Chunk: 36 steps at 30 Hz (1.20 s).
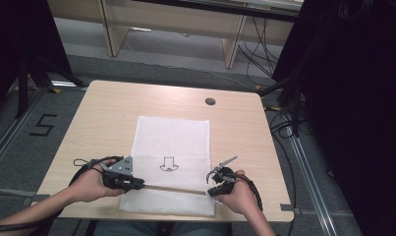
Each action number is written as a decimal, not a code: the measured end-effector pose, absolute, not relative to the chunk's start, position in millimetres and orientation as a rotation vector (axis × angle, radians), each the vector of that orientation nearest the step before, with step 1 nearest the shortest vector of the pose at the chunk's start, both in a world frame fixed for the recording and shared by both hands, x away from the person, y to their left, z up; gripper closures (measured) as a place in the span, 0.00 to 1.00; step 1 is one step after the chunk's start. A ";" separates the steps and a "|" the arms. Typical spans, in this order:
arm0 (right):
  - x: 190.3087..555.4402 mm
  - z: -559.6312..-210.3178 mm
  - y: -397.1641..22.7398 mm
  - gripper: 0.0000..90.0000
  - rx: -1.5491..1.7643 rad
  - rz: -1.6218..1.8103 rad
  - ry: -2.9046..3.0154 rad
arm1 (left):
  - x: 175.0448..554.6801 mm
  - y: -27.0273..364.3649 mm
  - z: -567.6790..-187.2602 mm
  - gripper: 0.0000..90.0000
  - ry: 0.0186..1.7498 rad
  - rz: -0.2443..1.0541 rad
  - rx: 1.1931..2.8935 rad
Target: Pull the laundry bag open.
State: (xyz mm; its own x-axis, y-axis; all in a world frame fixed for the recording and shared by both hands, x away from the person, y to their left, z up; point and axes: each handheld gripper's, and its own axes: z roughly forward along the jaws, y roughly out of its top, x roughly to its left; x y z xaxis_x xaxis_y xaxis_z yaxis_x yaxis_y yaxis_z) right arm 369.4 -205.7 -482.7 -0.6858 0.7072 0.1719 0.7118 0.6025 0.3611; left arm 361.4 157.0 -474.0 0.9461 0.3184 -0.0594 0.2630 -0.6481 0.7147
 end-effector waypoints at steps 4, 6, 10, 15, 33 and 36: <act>369.4 -482.5 -205.5 1.00 -1.244 -0.632 -2.803 | 360.8 159.7 -474.8 0.92 0.419 0.095 2.309; 368.3 -481.7 -204.7 1.00 -1.274 -0.614 -2.786 | 361.6 161.4 -475.2 0.92 0.419 0.094 2.314; 369.3 -482.5 -205.4 1.00 -1.246 -0.632 -2.802 | 361.0 166.2 -476.0 0.92 0.442 0.112 2.317; 368.4 -481.6 -204.7 1.00 -1.275 -0.613 -2.786 | 360.7 175.9 -476.6 0.92 0.462 0.114 2.314; 369.0 -482.3 -204.8 1.00 -1.253 -0.630 -2.800 | 358.6 181.6 -480.1 0.92 0.476 0.116 2.330; 369.5 -482.3 -204.8 1.00 -1.245 -0.630 -2.800 | 358.1 181.8 -481.2 0.92 0.488 0.116 2.324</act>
State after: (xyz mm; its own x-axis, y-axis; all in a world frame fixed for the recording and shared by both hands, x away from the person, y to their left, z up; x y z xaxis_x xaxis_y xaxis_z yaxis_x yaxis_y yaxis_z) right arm 369.5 -204.8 -482.3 -0.6831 0.7098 0.1720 0.7151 0.6020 0.3553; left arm 358.1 181.8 -481.2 0.9235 0.3789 -0.0599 0.3115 -0.6496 0.6935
